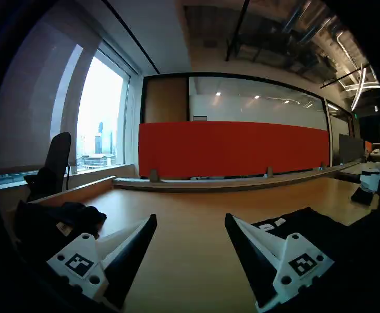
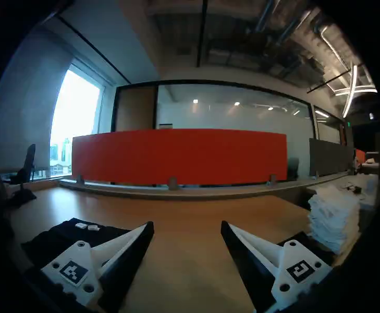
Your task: Fold towel
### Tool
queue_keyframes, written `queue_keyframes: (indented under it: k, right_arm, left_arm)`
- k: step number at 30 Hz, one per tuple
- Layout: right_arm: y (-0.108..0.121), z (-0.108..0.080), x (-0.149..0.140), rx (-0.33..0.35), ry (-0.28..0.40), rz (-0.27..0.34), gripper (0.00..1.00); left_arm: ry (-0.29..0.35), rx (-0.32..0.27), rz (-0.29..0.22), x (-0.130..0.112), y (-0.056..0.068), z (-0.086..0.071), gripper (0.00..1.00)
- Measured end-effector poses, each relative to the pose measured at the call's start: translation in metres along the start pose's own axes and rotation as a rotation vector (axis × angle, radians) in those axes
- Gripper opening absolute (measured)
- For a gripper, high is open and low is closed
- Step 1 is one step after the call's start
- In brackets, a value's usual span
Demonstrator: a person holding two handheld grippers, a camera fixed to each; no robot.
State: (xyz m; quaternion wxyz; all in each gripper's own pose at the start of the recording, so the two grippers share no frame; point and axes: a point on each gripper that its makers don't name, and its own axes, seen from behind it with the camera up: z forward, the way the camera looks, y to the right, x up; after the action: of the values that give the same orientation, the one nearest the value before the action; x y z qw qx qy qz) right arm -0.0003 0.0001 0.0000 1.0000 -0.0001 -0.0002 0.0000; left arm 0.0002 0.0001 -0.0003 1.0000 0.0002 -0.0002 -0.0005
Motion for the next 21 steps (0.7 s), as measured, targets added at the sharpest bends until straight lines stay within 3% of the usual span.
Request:
queue_keyframes:
  k: [5,9,21]
  right_arm:
    - [0.000,0.000,-0.003,0.000,-0.014,-0.001,1.00]
    - [-0.002,-0.001,0.009,0.000,-0.021,0.008,0.99]
    - [-0.002,-0.010,0.100,-0.009,-0.001,0.014,1.00]
  left_arm:
    - [-0.008,-0.009,-0.015,0.002,0.004,-0.001,0.97]
    - [0.016,-0.026,-0.037,0.024,0.009,-0.003,0.97]
    - [0.002,-0.008,0.008,0.107,0.004,-0.013,0.97]
